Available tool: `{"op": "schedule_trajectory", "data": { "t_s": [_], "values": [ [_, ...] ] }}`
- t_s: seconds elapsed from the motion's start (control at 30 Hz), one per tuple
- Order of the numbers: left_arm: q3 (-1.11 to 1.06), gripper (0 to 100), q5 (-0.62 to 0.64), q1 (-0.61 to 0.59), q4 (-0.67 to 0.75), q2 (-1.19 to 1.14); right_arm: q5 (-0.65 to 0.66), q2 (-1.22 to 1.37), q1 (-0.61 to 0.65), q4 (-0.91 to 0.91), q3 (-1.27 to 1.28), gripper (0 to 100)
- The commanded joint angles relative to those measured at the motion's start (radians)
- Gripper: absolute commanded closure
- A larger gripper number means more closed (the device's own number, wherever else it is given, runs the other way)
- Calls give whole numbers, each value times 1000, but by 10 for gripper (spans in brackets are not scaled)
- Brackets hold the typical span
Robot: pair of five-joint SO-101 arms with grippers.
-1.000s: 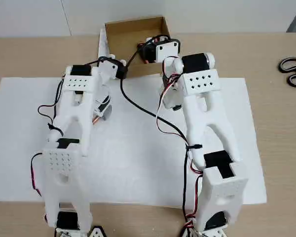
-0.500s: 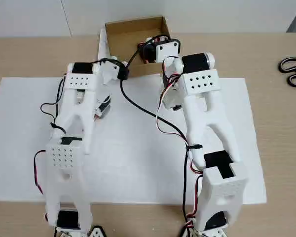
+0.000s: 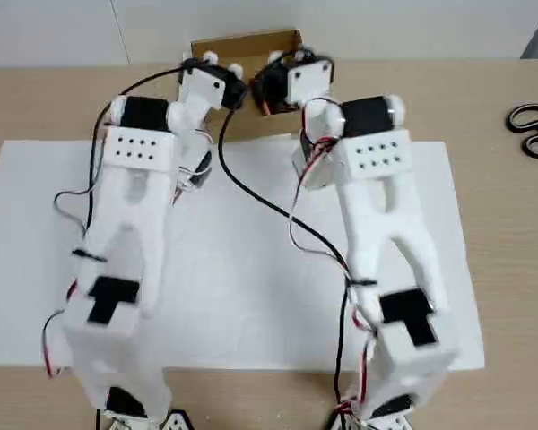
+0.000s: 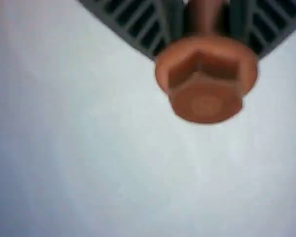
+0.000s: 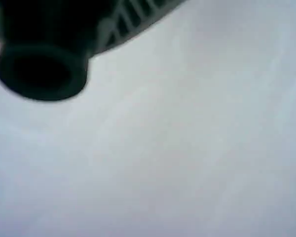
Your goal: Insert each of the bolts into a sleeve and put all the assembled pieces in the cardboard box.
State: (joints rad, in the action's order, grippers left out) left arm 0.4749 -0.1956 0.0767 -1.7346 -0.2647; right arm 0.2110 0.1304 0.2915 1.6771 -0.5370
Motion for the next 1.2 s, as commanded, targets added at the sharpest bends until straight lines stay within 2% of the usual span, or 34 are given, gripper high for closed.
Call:
{"op": "schedule_trajectory", "data": {
  "t_s": [0.0,0.17,0.3,0.5,0.67,0.73,0.83,1.03,1.17],
  "values": [
    [-62,994,69,8,-18,247,8,-289,12,4,-6,995],
    [-209,994,104,8,-17,525,5,-598,22,4,80,995],
    [-308,994,256,8,26,755,8,-854,18,-2,253,995],
    [-527,994,488,8,239,1011,2,-1148,18,-41,623,995],
    [-723,994,666,9,453,1115,-2,-1311,22,-295,1017,995],
    [-782,994,698,9,535,1131,-8,-1379,22,-430,1181,995],
    [-840,994,713,20,609,1134,-98,-1492,27,-604,1413,995],
    [-917,994,709,227,684,1132,-227,-1710,124,-883,1815,995],
    [-986,994,706,311,796,1132,-232,-1791,200,-926,1936,995]
  ]
}}
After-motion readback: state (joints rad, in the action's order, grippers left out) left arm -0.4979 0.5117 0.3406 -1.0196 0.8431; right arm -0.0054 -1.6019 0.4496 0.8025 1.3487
